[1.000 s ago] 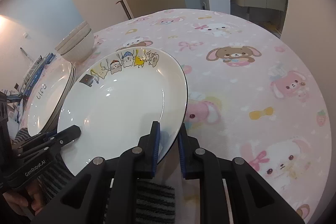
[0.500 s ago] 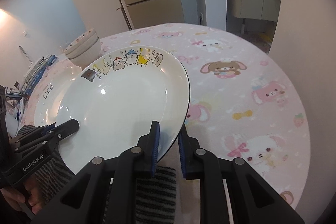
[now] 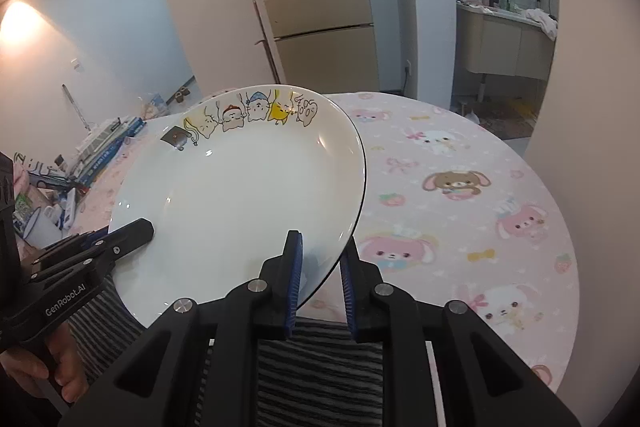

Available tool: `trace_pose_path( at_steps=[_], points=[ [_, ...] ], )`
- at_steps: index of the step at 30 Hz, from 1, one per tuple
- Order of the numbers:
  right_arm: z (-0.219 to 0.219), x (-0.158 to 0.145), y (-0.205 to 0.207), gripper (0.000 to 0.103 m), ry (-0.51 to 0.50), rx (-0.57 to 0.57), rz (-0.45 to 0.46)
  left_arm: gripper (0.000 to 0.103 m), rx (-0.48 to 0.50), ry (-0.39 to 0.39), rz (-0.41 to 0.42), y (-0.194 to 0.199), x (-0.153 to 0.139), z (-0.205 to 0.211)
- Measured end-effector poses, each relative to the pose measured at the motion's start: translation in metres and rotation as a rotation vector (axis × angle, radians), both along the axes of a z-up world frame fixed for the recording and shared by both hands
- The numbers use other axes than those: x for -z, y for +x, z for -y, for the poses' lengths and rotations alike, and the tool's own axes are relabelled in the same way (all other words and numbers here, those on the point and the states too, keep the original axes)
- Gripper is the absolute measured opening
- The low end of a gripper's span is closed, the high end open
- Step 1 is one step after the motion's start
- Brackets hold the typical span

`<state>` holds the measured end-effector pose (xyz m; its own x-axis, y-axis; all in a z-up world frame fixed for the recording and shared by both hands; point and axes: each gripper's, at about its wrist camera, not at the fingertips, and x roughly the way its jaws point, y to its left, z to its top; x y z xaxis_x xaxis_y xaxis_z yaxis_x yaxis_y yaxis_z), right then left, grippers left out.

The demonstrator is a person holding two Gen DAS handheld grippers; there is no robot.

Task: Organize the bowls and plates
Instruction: 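Lift the cartoon-rim plate with the right tool over the stacked white plates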

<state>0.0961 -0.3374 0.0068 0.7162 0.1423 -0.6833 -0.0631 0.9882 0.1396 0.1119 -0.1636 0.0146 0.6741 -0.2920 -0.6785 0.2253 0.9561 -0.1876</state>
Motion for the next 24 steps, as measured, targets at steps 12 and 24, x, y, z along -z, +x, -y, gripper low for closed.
trace_pose_path(
  at_steps=[12,24],
  points=[
    [-0.075,-0.018,0.013,0.022,0.009,-0.106,0.042,0.023,-0.101,-0.014,0.062,-0.006,-0.021,-0.073],
    [-0.131,-0.001,0.038,0.022,0.020,-0.159,0.027,0.023,-0.180,-0.008,0.060,0.006,-0.005,-0.131]
  ],
)
